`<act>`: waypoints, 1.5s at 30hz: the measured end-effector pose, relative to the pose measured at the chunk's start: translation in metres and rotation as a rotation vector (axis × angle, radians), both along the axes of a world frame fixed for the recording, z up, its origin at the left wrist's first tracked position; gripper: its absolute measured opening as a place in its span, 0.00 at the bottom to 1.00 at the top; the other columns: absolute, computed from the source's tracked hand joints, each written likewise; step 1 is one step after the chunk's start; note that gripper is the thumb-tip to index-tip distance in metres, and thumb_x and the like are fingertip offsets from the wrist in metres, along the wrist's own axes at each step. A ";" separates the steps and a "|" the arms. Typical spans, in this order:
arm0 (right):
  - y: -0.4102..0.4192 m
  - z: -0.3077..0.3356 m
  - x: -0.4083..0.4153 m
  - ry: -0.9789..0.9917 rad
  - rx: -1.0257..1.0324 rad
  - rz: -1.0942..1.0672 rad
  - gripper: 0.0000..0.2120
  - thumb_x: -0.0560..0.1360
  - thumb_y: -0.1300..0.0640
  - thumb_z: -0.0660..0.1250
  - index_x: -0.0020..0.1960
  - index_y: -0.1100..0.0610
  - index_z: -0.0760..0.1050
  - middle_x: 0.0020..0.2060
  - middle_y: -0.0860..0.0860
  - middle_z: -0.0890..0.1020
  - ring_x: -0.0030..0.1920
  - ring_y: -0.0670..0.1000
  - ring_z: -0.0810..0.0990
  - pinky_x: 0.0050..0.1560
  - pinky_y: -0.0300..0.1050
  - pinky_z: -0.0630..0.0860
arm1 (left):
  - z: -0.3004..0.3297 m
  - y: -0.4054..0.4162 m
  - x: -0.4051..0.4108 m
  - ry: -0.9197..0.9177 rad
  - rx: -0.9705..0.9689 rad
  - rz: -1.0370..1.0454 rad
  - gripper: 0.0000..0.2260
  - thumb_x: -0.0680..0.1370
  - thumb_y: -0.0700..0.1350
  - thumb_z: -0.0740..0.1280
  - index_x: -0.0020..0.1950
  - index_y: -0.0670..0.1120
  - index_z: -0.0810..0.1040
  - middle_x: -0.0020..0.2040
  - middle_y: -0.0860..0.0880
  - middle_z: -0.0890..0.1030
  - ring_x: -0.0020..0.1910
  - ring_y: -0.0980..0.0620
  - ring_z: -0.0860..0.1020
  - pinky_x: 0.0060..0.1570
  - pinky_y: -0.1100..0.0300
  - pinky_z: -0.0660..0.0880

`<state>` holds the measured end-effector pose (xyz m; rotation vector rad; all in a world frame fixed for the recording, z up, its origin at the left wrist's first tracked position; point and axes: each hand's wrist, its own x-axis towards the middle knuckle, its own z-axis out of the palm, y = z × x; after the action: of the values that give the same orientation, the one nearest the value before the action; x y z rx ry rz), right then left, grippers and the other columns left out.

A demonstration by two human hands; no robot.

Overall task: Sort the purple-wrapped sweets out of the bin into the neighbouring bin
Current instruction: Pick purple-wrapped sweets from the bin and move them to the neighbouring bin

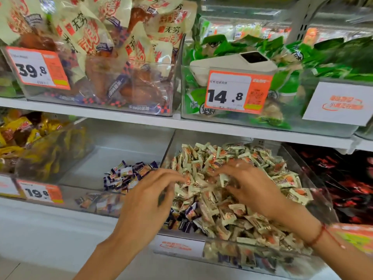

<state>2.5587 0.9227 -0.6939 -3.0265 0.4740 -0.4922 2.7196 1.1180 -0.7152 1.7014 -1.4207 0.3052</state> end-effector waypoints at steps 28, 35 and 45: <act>-0.014 -0.003 -0.024 0.265 0.018 -0.146 0.21 0.79 0.37 0.52 0.70 0.38 0.66 0.69 0.44 0.69 0.71 0.50 0.56 0.68 0.54 0.60 | 0.000 -0.089 -0.026 -0.120 0.737 0.104 0.03 0.77 0.46 0.69 0.49 0.51 0.82 0.51 0.55 0.81 0.52 0.53 0.78 0.48 0.59 0.73; 0.000 0.000 -0.007 0.124 -0.108 0.117 0.16 0.78 0.40 0.58 0.62 0.41 0.75 0.63 0.43 0.75 0.68 0.46 0.64 0.67 0.48 0.62 | 0.005 0.000 -0.012 -0.034 0.042 0.292 0.04 0.78 0.50 0.60 0.46 0.51 0.70 0.48 0.60 0.77 0.37 0.64 0.72 0.29 0.76 0.64; 0.033 -0.023 0.059 0.571 -0.120 0.134 0.25 0.73 0.49 0.69 0.65 0.54 0.64 0.47 0.54 0.78 0.48 0.55 0.75 0.40 0.45 0.63 | 0.003 0.024 0.009 0.246 0.000 0.357 0.03 0.75 0.58 0.64 0.44 0.60 0.72 0.38 0.66 0.78 0.35 0.62 0.78 0.34 0.52 0.77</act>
<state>2.6177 0.9554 -0.7172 -3.2532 0.2555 0.3779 2.7281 1.1418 -0.7118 1.9176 -0.9368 0.2782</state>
